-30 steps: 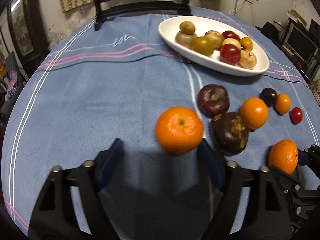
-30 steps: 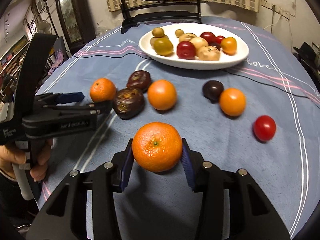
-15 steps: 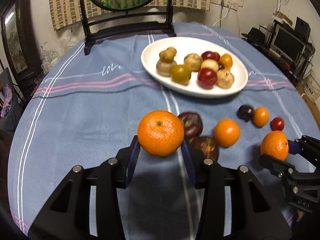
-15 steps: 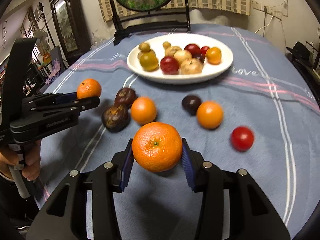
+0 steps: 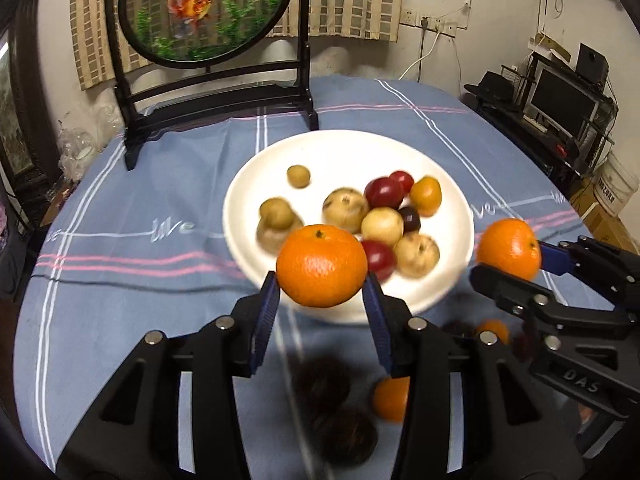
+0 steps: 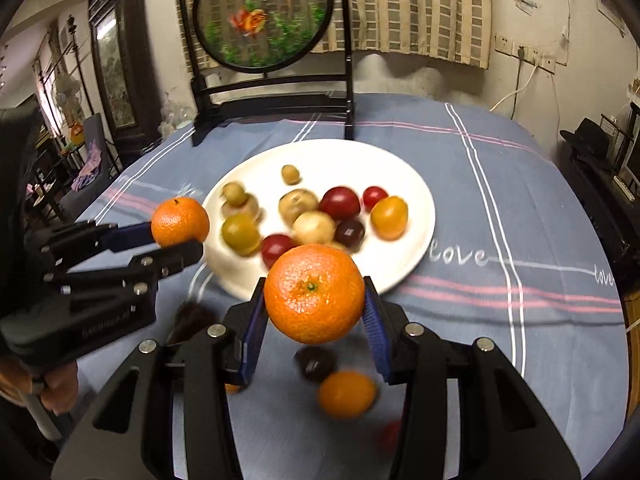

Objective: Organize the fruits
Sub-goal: 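Carry both tangerines over the plate and lower them, then open both grippers to release the tangerines on the plate, then move both open grippers back toward the loose fruits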

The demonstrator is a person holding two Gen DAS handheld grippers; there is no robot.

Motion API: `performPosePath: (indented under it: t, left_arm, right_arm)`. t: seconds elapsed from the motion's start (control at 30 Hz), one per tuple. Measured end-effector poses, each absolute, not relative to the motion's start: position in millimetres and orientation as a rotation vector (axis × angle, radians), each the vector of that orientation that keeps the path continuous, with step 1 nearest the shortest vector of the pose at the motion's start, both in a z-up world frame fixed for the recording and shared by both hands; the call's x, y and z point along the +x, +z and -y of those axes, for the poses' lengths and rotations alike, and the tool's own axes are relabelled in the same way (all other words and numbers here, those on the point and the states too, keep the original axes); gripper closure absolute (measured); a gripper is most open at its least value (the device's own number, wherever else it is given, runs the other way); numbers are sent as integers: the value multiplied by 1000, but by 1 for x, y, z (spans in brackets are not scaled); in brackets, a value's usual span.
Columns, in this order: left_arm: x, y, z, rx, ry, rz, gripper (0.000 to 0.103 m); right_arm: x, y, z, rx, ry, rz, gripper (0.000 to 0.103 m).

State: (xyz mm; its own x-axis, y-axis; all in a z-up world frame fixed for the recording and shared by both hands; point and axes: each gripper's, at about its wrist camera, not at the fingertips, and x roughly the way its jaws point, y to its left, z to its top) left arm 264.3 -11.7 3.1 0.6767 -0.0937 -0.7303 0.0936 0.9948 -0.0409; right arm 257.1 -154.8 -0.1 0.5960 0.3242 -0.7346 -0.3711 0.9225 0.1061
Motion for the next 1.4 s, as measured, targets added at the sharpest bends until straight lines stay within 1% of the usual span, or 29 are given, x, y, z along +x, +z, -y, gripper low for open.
performPosePath:
  t: [0.27, 0.53, 0.57, 0.6, 0.63, 0.67, 0.7, 0.77, 0.97, 1.1, 1.4]
  left_arm:
    - [314, -10, 23, -15, -95, -843, 60]
    - [334, -11, 18, -28, -66, -833, 57]
    - [334, -11, 17, -31, -63, -832, 56]
    - [334, -9, 16, -33, -54, -830, 48]
    - [333, -8, 15, -35, -54, -826, 45]
    - [330, -5, 15, -34, -55, -816, 43]
    - [329, -4, 14, -30, -55, -810, 40]
    - [326, -1, 13, -28, -52, -801, 35]
    - [311, 4, 12, -29, -57, -787, 35]
    - [294, 9, 12, -36, -59, -769, 30]
    - [248, 10, 15, -16, -68, -767, 27]
  right_arm:
    - [313, -16, 159, -3, 382, -906, 58]
    - [335, -30, 152, 10, 361, -934, 57]
    - [338, -31, 153, 29, 363, -941, 56]
    - [340, -33, 154, 48, 367, -955, 55]
    - [341, -35, 156, 76, 371, -970, 55]
    - [340, -35, 156, 85, 370, -969, 50]
    - [339, -34, 157, 87, 363, -961, 48]
    - [334, -31, 158, 74, 346, -942, 45]
    - [322, -25, 165, 83, 336, -927, 44]
    - [308, -21, 170, 89, 329, -912, 44]
    - [257, -18, 188, 118, 330, -911, 43]
